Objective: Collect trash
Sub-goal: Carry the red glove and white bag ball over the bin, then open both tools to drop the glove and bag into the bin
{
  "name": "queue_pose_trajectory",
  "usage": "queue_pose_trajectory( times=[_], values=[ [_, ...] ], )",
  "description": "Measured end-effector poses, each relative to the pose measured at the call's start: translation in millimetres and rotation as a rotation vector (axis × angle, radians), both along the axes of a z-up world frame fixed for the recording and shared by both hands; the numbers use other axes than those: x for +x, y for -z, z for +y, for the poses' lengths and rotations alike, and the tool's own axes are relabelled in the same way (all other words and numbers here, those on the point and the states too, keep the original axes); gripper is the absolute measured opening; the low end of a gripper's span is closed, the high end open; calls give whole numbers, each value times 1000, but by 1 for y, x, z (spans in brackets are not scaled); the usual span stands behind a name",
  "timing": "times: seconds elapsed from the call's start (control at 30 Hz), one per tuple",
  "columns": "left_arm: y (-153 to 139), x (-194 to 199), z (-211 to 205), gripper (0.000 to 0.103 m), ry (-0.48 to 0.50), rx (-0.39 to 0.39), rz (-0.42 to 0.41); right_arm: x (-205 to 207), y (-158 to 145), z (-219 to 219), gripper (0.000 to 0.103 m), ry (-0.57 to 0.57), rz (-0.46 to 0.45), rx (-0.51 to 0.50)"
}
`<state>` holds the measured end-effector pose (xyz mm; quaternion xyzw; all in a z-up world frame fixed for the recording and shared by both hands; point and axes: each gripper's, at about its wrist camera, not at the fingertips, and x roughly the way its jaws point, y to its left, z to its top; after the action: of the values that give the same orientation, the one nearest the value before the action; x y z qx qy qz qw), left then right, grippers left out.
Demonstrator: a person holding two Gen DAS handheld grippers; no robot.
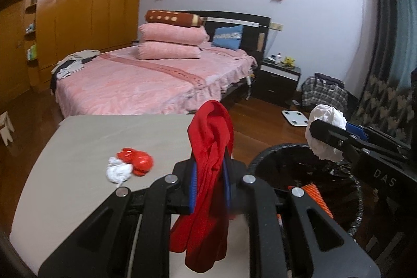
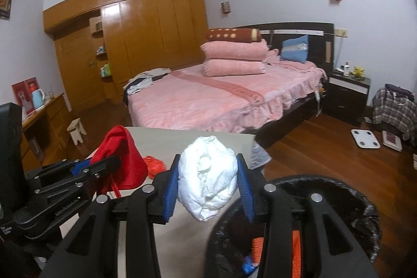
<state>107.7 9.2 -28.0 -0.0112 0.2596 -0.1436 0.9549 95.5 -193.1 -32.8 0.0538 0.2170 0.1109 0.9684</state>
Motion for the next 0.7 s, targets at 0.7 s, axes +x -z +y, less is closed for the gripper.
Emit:
queue_pose_trajectory(
  times=[0.7],
  values=[
    [26,12,-115,15,238,27,20,-23,22,-104,41,200,47,-18]
  ],
)
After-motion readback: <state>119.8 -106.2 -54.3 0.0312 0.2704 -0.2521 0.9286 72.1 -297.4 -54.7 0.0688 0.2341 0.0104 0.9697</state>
